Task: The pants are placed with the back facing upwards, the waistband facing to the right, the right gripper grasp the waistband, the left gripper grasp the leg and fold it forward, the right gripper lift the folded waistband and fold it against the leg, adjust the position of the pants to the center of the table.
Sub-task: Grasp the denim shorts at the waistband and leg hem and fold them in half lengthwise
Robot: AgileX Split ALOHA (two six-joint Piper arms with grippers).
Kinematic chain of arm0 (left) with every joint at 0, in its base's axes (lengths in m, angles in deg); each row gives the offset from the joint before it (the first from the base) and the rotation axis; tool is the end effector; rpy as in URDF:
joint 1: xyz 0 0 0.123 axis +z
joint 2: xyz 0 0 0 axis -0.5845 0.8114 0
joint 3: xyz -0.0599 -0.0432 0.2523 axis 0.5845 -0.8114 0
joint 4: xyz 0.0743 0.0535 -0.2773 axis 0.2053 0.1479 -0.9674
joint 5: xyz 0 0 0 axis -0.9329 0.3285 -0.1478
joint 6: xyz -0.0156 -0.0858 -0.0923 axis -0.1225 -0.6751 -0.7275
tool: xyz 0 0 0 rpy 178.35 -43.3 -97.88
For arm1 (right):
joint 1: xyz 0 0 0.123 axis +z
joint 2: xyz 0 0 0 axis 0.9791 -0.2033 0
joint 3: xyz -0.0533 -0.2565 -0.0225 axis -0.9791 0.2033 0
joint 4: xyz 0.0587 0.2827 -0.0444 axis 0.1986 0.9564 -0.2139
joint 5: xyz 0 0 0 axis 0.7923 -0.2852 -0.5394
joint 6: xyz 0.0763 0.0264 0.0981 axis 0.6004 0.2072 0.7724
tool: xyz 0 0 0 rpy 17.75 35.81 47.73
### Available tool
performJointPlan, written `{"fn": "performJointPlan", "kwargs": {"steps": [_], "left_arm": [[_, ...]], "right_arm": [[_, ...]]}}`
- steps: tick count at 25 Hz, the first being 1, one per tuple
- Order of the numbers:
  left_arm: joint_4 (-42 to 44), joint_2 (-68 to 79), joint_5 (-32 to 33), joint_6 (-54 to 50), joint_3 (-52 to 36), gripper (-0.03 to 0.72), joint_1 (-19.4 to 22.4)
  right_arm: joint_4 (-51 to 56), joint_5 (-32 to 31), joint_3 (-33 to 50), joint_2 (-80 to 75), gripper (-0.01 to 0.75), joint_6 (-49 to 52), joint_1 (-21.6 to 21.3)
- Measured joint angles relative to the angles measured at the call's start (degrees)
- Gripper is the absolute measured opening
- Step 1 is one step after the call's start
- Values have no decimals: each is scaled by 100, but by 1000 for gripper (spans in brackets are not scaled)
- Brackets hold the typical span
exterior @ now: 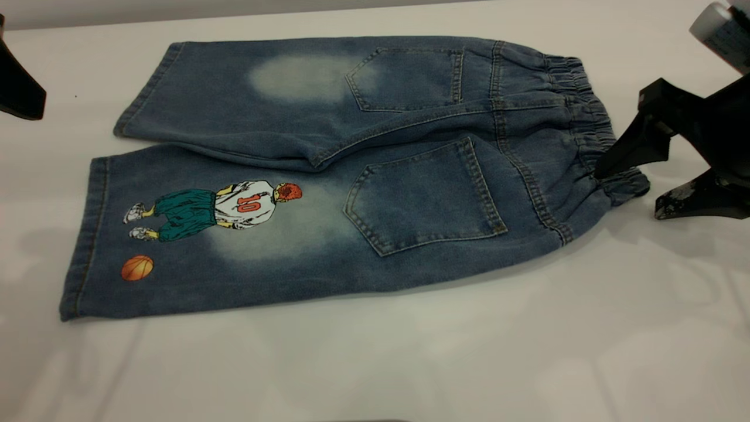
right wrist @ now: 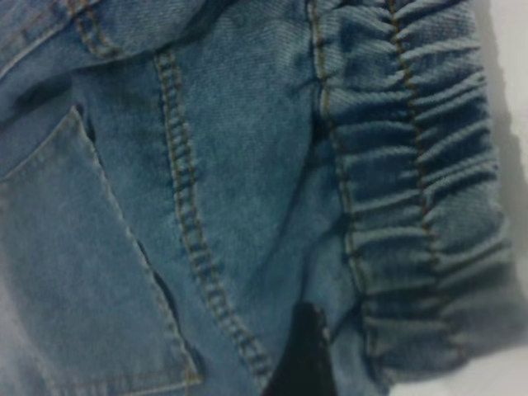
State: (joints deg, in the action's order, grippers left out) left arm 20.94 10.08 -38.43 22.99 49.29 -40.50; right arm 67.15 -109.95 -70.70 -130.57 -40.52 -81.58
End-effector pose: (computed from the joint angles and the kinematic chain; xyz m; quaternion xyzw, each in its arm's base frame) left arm 0.2941 -0.0335 0.1277 0.0060 0.9445 -0.0625 0.3225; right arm 0.3076 0.0424 -0.0380 0.1953 0.9305 0.2730 0.1464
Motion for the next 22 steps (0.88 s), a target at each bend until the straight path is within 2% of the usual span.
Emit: {"fn": "performJointPlan", "kwargs": {"steps": [4, 7, 11, 16, 18, 22], "left_arm": [[0, 0, 0, 0, 0, 472, 0], [0, 0, 0, 0, 4, 472, 0], [0, 0, 5, 0, 4, 472, 0], [0, 0, 424, -5, 4, 472, 0], [0, 0, 674, -5, 4, 472, 0], [72, 47, 907, -52, 4, 472, 0]], "right_arm": [[66, -140, -124, -136, 542, -32, 0], [89, -242, -180, -168, 501, -36, 0], [89, -320, -190, -178, 348, -36, 0], [94, -619, -196, -185, 74, -155, 0], [94, -692, -196, -185, 37, -212, 0], [94, -716, -196, -185, 30, -305, 0]]}}
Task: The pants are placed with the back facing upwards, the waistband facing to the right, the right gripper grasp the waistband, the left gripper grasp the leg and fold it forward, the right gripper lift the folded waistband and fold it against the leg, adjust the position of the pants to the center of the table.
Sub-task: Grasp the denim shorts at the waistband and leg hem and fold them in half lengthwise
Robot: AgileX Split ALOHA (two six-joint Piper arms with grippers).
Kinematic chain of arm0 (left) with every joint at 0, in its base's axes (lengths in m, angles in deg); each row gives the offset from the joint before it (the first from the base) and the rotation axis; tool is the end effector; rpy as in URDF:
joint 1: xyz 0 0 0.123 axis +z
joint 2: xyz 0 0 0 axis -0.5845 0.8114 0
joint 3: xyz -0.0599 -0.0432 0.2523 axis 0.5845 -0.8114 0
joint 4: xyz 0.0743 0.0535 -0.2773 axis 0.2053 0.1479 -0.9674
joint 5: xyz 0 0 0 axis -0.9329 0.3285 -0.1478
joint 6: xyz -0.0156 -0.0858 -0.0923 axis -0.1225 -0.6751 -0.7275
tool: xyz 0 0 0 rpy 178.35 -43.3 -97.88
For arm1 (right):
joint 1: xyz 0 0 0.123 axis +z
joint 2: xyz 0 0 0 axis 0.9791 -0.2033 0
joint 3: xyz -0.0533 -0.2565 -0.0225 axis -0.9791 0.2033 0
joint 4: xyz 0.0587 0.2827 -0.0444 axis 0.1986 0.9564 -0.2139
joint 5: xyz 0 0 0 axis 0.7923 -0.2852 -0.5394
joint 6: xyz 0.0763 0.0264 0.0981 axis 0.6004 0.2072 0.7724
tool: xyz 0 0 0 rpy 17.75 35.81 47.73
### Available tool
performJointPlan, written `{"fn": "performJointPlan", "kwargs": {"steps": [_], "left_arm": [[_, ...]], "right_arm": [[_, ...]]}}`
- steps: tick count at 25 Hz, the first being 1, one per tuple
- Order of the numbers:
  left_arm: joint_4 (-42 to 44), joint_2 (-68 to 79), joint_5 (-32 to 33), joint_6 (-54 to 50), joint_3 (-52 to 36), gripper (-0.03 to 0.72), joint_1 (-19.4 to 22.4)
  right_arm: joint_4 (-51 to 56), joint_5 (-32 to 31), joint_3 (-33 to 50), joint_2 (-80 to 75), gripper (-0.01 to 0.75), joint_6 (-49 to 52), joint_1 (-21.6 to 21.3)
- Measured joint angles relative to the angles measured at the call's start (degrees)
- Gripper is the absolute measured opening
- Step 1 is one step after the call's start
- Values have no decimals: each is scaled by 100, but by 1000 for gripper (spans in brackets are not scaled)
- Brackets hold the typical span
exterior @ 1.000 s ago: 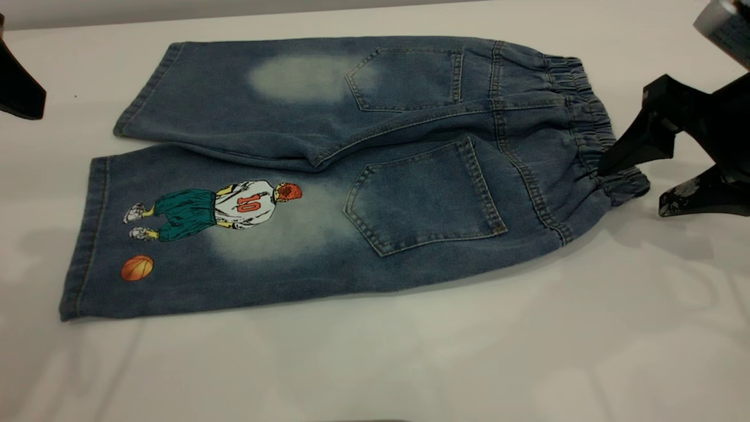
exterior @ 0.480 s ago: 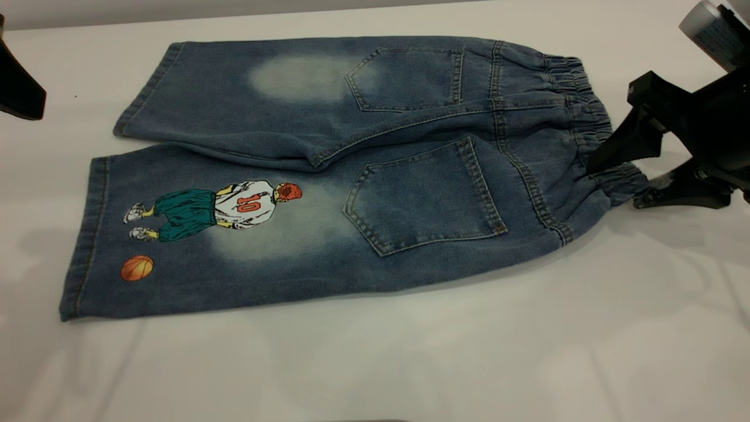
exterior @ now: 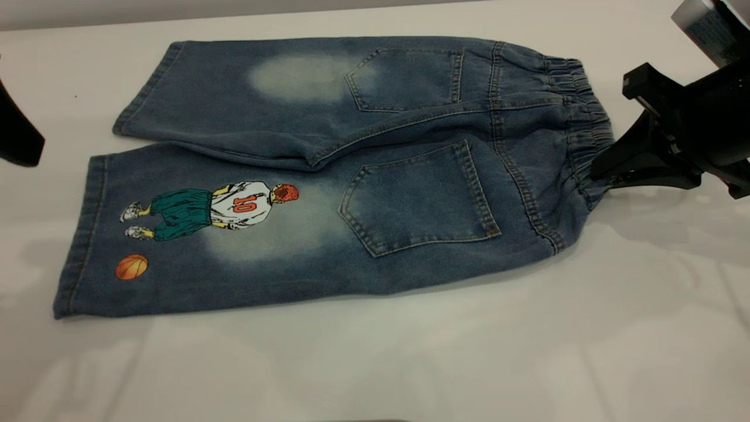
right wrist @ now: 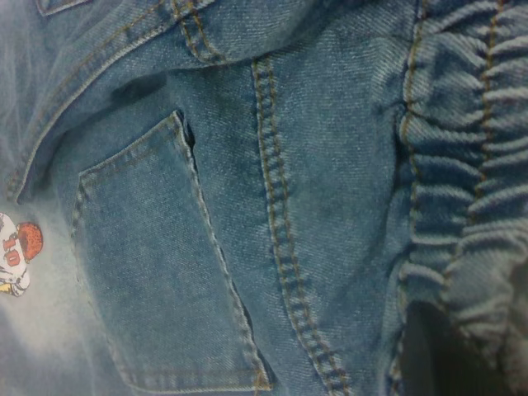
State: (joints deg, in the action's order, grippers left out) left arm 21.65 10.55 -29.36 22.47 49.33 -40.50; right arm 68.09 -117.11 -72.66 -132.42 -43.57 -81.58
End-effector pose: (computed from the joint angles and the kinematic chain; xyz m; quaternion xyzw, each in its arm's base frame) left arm 0.2774 -0.0363 0.1150 0.0150 0.9672 -0.0702 0.2438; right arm 0.3167 0.0548 -0.0336 0.1646 0.9167 0.3291 0.1556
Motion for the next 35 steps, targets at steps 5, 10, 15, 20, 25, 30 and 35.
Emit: {"fn": "performJointPlan", "kwargs": {"steps": [5, 10, 15, 20, 25, 30, 35], "left_arm": [[188, 562, -12, -551, 6, 472, 0], [430, 1427, -87, -767, 40, 472, 0], [488, 2141, -519, -775, 54, 472, 0], [488, 2685, -923, -775, 64, 472, 0], [483, 3137, -1243, -775, 77, 472, 0], [483, 3399, -1424, -775, 104, 472, 0], [483, 3529, -1573, -779, 110, 447, 0]], "right_arm": [[-5, -92, 0, 0, 30, -91, 0], [-59, -112, 0, 0, 30, -101, 0], [-161, -122, 0, 0, 30, -101, 0], [-179, -134, 0, 0, 30, -101, 0], [-218, -139, 0, 0, 30, -101, 0], [-269, -139, 0, 0, 32, -101, 0], [-271, -146, 0, 0, 34, -101, 0]]}}
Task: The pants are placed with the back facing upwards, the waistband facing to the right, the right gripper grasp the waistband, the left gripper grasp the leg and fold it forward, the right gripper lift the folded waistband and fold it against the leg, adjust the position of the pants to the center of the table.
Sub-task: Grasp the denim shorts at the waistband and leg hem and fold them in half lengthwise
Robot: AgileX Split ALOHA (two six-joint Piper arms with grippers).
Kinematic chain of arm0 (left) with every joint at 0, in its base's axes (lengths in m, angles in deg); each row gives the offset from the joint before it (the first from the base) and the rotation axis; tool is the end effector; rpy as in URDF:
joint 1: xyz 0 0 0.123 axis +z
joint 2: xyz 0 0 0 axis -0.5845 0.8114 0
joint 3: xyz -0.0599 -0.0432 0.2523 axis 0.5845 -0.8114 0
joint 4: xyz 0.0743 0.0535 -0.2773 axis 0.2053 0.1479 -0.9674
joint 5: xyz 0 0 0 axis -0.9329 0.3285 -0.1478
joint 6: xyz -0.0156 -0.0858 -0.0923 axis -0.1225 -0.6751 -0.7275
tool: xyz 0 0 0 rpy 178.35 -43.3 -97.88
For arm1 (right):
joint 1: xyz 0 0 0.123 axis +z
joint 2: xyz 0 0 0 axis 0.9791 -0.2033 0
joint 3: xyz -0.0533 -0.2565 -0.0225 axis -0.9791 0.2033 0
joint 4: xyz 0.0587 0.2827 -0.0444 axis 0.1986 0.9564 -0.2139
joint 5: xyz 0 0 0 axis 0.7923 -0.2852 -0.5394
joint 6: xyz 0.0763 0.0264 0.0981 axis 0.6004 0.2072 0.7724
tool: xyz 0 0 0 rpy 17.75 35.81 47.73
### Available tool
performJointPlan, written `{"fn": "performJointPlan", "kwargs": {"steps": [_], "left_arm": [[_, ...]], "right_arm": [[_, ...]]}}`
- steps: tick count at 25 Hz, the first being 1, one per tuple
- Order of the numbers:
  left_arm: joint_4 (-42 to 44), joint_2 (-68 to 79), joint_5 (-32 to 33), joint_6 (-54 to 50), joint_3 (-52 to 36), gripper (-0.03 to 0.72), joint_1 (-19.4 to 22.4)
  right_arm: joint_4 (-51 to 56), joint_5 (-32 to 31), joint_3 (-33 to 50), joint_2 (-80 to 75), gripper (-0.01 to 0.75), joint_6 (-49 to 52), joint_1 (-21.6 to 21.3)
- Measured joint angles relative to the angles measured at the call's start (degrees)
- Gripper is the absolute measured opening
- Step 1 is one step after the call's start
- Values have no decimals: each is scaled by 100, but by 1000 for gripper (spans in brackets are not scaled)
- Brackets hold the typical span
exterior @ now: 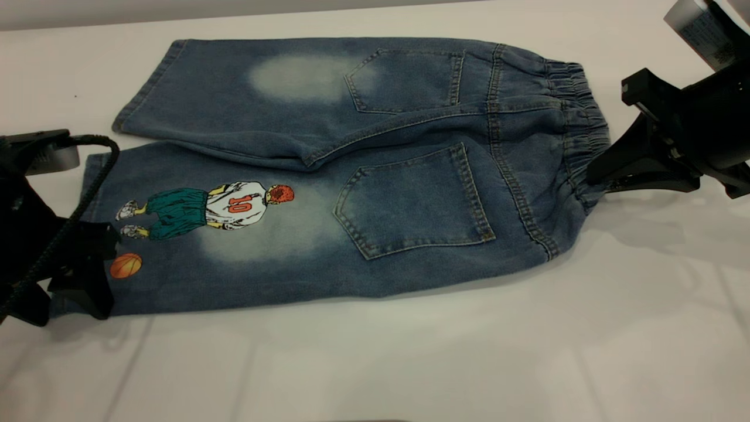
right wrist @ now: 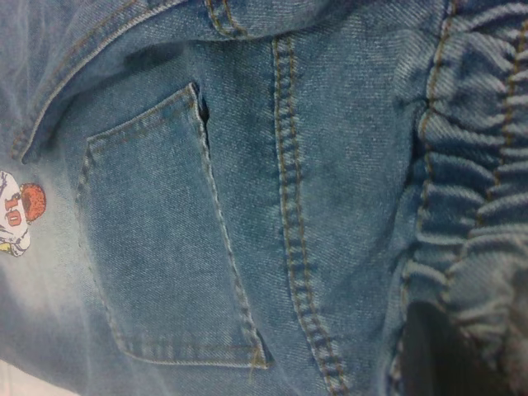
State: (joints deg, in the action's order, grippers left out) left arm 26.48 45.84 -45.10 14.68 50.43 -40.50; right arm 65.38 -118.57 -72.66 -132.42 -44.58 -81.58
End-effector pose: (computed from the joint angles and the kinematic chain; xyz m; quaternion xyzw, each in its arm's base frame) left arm 0.2634 -0.0253 -0.0424 -0.0327 0.9957 -0.0231 0.0836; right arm 0.3134 0.0582 -0.0327 0.1322 0.9201 0.3363 0.1514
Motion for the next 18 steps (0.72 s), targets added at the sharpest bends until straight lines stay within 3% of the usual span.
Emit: {"fn": "performJointPlan", "kwargs": {"steps": [4, 8, 9, 18], "left_arm": [[0, 1, -13, 0, 0, 321, 0], [-6, 16, 247, 50, 112, 80, 0], [-11, 16, 382, 98, 146, 51, 0], [-11, -1524, 1083, 197, 219, 34, 0]], "right_arm": [[-21, -7, 0, 0, 34, 0, 0], [-125, -200, 0, 0, 34, -43, 0], [-199, -260, 0, 8, 34, -57, 0], [-903, -429, 0, 704, 34, 252, 0]]}}
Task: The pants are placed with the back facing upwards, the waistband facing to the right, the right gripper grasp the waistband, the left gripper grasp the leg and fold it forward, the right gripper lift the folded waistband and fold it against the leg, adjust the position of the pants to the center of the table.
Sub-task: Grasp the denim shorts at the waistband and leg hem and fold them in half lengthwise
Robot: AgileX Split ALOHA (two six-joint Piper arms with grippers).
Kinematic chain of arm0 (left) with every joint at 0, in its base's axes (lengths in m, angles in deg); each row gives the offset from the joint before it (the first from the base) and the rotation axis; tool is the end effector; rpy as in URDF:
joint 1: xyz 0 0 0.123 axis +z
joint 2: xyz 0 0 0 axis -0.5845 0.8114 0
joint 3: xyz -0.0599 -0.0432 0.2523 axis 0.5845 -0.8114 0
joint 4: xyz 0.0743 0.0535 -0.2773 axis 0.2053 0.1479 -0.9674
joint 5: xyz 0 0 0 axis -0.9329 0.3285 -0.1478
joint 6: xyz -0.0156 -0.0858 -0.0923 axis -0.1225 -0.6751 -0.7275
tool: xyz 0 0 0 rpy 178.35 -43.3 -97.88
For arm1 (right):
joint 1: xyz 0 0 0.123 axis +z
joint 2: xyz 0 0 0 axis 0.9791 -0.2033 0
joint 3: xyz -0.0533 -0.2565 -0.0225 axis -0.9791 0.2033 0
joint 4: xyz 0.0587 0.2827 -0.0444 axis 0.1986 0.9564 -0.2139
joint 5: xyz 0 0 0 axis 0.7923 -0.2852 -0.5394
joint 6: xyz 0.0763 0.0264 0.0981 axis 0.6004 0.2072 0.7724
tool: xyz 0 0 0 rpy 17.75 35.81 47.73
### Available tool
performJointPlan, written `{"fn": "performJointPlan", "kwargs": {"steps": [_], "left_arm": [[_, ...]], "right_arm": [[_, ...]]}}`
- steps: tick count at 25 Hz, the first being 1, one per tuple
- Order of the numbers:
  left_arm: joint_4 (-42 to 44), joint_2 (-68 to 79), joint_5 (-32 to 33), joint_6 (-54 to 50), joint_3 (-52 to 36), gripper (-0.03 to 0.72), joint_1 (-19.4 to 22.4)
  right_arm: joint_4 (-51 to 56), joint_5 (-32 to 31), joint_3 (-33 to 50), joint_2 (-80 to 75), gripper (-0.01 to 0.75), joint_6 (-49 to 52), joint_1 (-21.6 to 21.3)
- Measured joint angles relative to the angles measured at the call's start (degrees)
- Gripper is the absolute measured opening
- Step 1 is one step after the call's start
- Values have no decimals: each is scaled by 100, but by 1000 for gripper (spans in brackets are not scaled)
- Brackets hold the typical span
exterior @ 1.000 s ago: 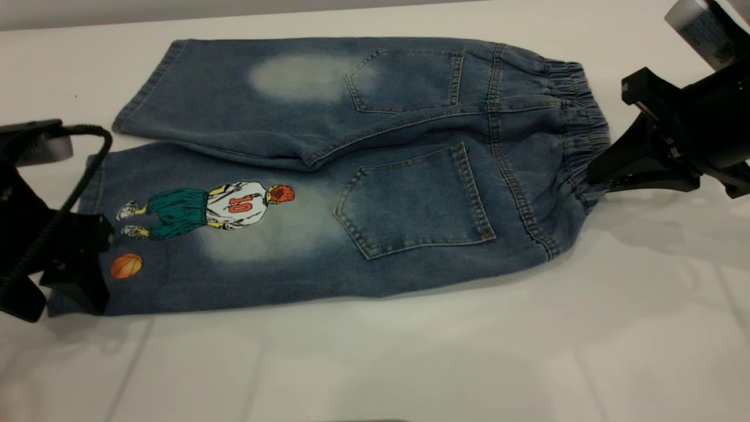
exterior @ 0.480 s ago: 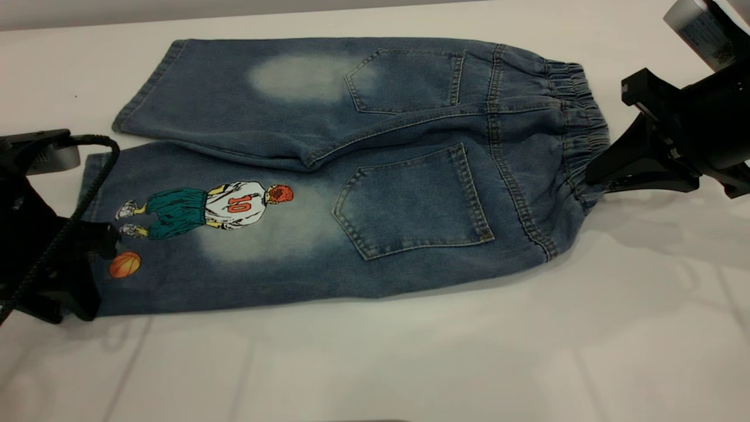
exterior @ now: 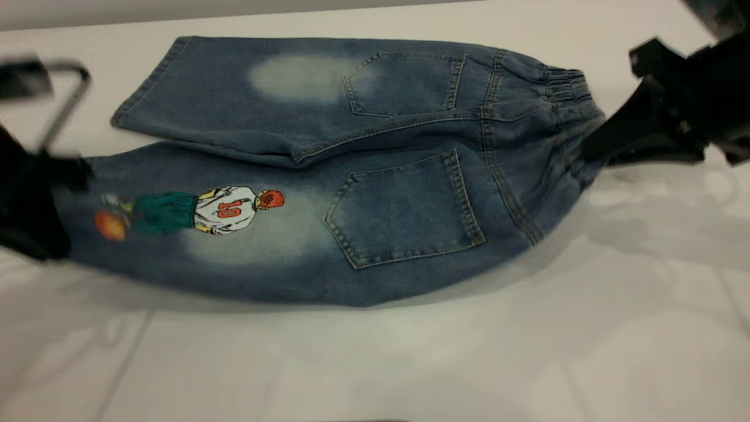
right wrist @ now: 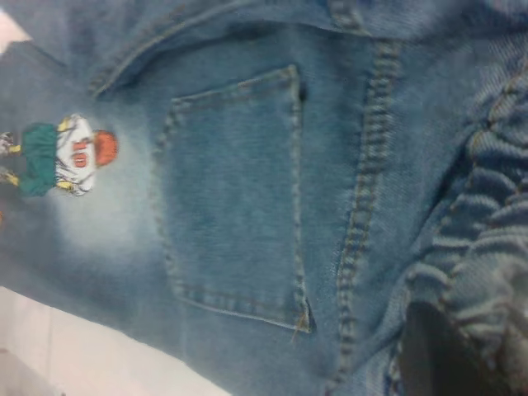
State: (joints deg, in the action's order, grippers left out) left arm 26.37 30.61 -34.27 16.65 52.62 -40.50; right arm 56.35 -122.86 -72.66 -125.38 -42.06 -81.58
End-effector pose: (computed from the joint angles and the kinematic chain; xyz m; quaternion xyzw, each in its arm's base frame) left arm 0.2881 -0.0311 0.0334 -0.0096 0.9892 -0.0417 0.1405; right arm 0.3171 0.0663 0.0068 0.0504 0.9148 0.3620 0.1722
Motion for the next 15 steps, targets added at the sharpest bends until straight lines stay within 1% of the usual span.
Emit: {"fn": "performJointPlan", "kwargs": {"steps": [5, 9, 12, 15], "left_arm": [[0, -1484, 222, 0, -5, 34, 0], [11, -2297, 44, 2, -23, 34, 0], [11, -2317, -86, 20, -16, 34, 0], [13, -2002, -340, 121, 74, 34, 0]], "right_arm": [[-438, -106, 0, 920, 34, 385, 0], [-591, -129, -8, 1514, 34, 469, 0], [-694, -136, -125, 1546, 34, 542, 0], [-713, -87, -348, 1442, 34, 569, 0]]}}
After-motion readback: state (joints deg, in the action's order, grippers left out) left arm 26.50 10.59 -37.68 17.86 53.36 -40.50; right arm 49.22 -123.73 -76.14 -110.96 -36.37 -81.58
